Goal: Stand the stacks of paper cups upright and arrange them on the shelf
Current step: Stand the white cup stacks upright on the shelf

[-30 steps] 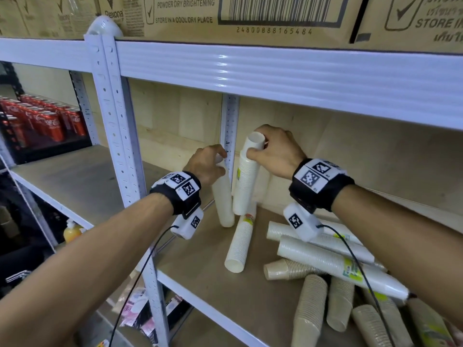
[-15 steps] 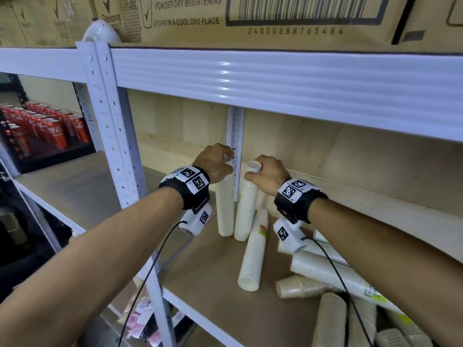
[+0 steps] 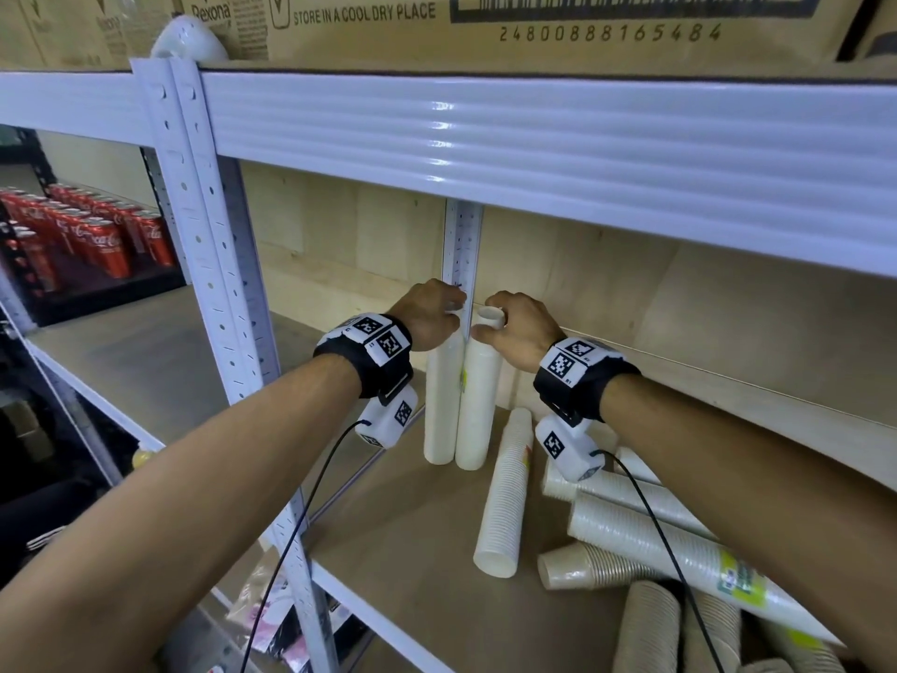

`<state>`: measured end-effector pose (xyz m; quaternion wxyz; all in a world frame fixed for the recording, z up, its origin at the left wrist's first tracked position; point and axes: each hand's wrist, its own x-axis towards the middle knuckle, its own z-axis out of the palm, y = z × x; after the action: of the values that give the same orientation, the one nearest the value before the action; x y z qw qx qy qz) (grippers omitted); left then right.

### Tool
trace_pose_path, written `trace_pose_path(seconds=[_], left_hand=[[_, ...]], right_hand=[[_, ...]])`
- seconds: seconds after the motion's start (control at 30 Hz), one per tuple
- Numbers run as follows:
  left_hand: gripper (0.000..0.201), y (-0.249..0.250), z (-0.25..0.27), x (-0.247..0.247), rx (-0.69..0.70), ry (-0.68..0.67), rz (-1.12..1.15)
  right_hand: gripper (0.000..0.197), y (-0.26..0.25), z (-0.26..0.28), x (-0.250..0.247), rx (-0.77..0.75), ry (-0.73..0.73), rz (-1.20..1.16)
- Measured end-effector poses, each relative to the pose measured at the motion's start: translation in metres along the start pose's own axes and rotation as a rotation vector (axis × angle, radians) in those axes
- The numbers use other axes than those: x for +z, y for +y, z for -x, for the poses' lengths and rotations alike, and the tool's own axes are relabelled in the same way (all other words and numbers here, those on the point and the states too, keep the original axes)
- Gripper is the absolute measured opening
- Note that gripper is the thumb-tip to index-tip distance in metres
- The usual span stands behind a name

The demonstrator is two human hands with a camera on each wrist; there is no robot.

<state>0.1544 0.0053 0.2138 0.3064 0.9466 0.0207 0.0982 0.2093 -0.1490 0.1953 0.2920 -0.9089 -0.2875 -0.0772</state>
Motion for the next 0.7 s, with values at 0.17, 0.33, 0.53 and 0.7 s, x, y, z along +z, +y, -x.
trace_pose_path(seconds=[0.17, 0.33, 0.53, 0.7], left_hand=[[0.023, -0.003, -0.005, 0.001, -0.014, 0.032, -0.005], [0.040, -0.010, -0.008, 0.001, -0.019, 0.039, 0.059], [0.052, -0.018, -0.009, 0.005, -0.008, -0.006, 0.093], [0.050, -0.018, -0.010, 0.002, 0.002, 0.061, 0.082]], right_hand=[[0.039, 0.000, -0.003, -0.002, 0.004, -0.034, -0.009], [0.052, -0.004, -0.004, -0.003, 0.033, -0.047, -0.051], [0.049, -0.008, -0.007, -0.001, 0.046, -0.020, -0.060], [0.037, -0.008, -0.010, -0.002, 0.070, -0.062, -0.092]])
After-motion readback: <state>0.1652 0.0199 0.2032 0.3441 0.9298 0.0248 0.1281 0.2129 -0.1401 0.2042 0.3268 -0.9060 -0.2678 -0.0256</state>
